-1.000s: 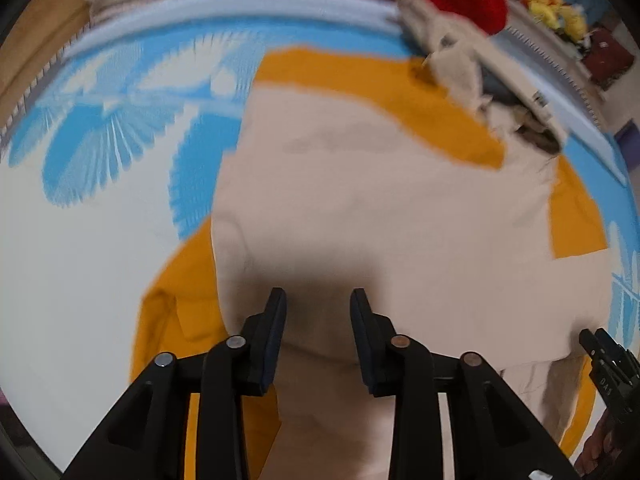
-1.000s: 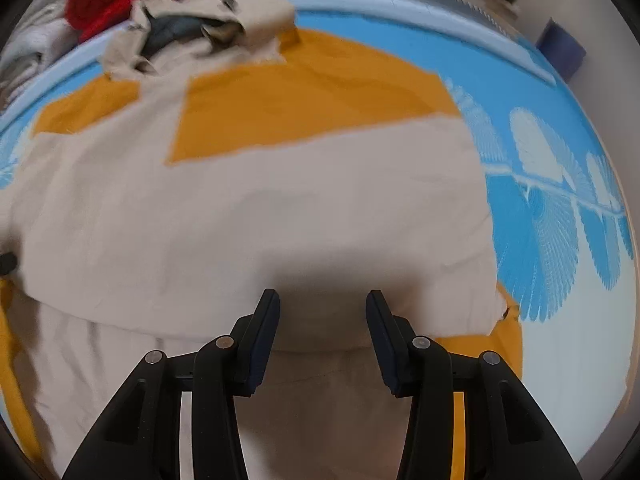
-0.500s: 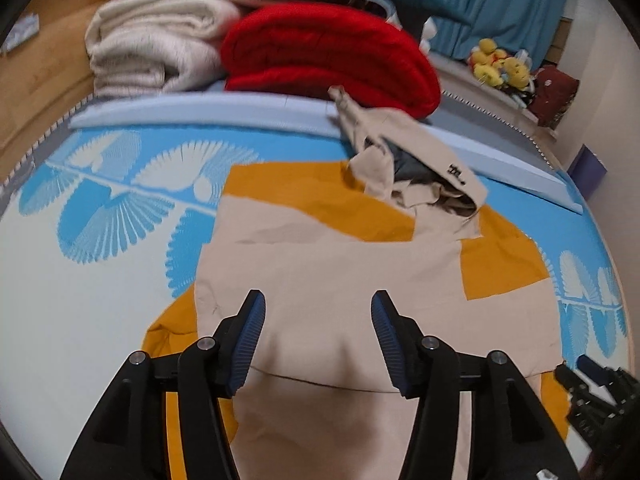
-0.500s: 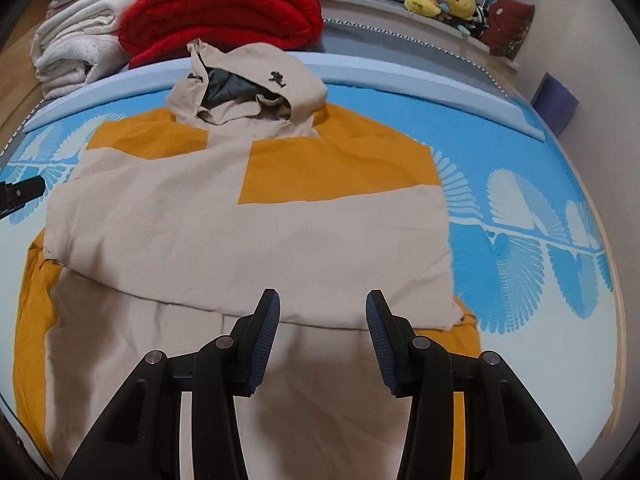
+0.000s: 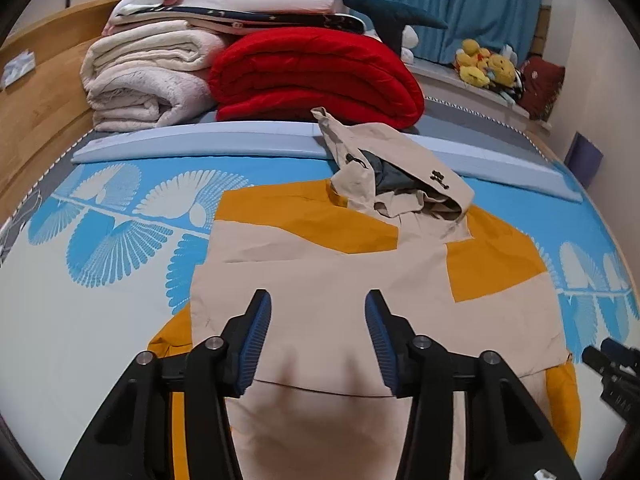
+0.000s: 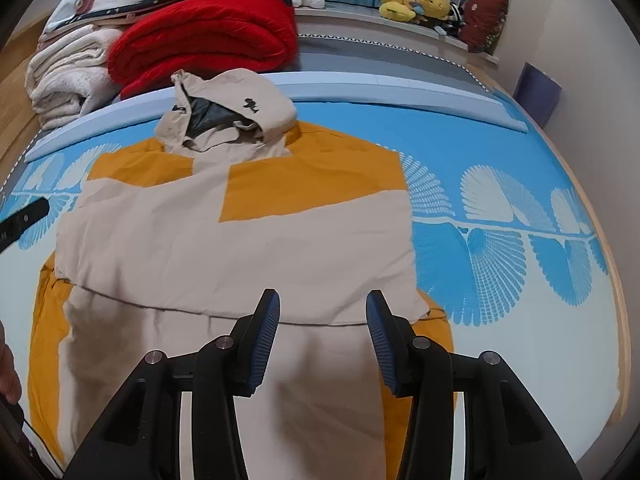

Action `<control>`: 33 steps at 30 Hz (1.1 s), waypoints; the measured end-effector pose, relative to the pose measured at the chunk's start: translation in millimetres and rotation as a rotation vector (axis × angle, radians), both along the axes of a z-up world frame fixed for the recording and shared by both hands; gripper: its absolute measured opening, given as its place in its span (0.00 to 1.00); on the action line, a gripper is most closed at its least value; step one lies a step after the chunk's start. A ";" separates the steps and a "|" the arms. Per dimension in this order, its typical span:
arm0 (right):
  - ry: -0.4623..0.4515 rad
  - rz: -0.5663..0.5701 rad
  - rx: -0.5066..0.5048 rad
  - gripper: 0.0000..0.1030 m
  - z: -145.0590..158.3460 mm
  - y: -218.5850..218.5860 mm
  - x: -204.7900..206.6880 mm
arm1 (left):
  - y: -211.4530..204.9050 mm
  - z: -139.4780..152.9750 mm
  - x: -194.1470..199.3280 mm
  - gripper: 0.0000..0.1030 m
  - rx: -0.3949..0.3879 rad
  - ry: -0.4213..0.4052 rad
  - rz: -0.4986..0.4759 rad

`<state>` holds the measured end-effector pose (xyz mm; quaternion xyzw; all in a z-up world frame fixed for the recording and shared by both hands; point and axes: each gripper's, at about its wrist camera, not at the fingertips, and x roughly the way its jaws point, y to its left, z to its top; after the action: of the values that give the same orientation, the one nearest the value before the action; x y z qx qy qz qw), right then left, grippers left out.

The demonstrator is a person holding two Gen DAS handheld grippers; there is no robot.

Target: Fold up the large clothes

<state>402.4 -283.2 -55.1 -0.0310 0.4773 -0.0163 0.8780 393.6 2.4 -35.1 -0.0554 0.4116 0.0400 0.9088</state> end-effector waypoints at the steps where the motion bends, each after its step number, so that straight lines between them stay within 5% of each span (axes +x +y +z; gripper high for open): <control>1: 0.003 -0.004 0.007 0.45 0.0 -2.6 1.1 | -0.2 0.6 0.7 0.42 0.003 0.001 -0.004; 5: 0.012 -0.014 0.048 0.44 1.0 -14.4 7.9 | 1.6 6.1 13.4 0.38 0.009 0.002 -0.038; 7: 0.012 -0.017 0.074 0.29 2.4 -22.2 11.9 | 3.6 8.1 30.9 0.35 0.027 0.003 -0.038; 8: 0.014 -0.017 0.080 0.14 1.9 -24.3 13.4 | 5.1 8.3 41.4 0.32 0.021 0.008 -0.041; 11: 0.010 -0.035 0.101 0.08 0.9 -32.0 18.6 | 11.9 6.4 93.7 0.30 0.002 0.021 -0.055; 18: 0.033 -0.039 0.122 0.10 -9.9 -35.8 33.7 | 29.1 -14.5 227.2 0.30 -0.005 0.051 -0.056; 22: 0.051 -0.052 0.115 0.14 -19.1 -35.2 42.5 | 52.1 -36.7 297.7 0.30 -0.121 0.084 0.006; 26: 0.059 -0.069 0.101 0.16 -27.1 -33.3 47.8 | 64.4 -53.0 351.3 0.30 -0.139 0.075 0.057; 33: 0.083 -0.055 0.088 0.16 -40.9 -22.5 55.9 | 91.0 -79.9 415.1 0.31 -0.344 0.110 0.139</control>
<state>458.3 -305.7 -96.0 0.0200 0.5145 -0.0179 0.8571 808.8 93.5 -115.0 -0.2358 0.4567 0.0350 0.8571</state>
